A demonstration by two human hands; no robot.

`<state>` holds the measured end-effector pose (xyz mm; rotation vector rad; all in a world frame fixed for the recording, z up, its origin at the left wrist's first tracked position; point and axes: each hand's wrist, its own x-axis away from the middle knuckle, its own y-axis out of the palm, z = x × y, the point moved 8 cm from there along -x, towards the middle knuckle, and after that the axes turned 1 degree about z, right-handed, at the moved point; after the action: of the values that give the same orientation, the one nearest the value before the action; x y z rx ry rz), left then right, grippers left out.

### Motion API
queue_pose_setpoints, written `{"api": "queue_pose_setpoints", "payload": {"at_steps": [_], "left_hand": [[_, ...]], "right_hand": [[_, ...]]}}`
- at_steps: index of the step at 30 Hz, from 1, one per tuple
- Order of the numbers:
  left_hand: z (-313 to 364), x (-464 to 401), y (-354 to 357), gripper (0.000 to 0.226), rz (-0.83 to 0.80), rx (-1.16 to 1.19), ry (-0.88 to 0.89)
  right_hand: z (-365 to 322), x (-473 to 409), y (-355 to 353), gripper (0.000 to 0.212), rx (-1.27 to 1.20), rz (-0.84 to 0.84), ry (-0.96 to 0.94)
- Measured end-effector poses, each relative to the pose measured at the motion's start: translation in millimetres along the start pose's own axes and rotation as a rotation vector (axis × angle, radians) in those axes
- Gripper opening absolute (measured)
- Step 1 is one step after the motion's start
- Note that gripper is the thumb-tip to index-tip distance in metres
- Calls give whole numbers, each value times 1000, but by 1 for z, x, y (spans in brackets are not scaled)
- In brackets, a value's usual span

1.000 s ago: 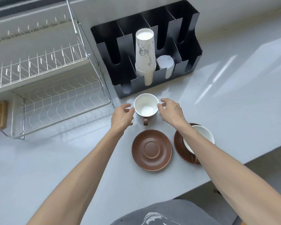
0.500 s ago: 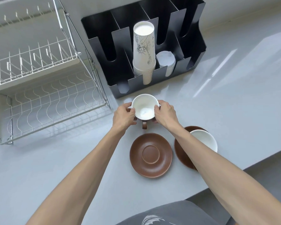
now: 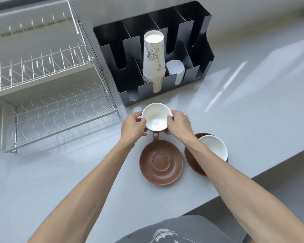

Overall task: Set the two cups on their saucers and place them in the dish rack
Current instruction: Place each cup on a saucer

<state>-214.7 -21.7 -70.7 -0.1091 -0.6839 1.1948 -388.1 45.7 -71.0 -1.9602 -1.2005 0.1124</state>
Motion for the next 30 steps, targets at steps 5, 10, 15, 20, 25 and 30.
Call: {"api": "queue_pose_setpoints", "payload": {"at_steps": [5, 10, 15, 20, 25, 30], "left_hand": [[-9, 34, -1, 40, -12, 15, -6], [-25, 66, -2, 40, -21, 14, -22], [-46, 94, 5, 44, -36, 13, -33], [-57, 115, 13, 39, -59, -3, -59], [-68, 125, 17, 39, -64, -7, -87], [-75, 130, 19, 40, -68, -19, -118]], "right_hand": [[5, 31, -7, 38, 31, 8, -24], [18, 60, -5, 38, 61, -10, -47], [33, 87, -3, 36, 127, -2, -60], [48, 106, 2, 34, 136, -20, -30], [55, 116, 10, 33, 127, -46, -24], [63, 121, 14, 34, 135, -75, 0]]}}
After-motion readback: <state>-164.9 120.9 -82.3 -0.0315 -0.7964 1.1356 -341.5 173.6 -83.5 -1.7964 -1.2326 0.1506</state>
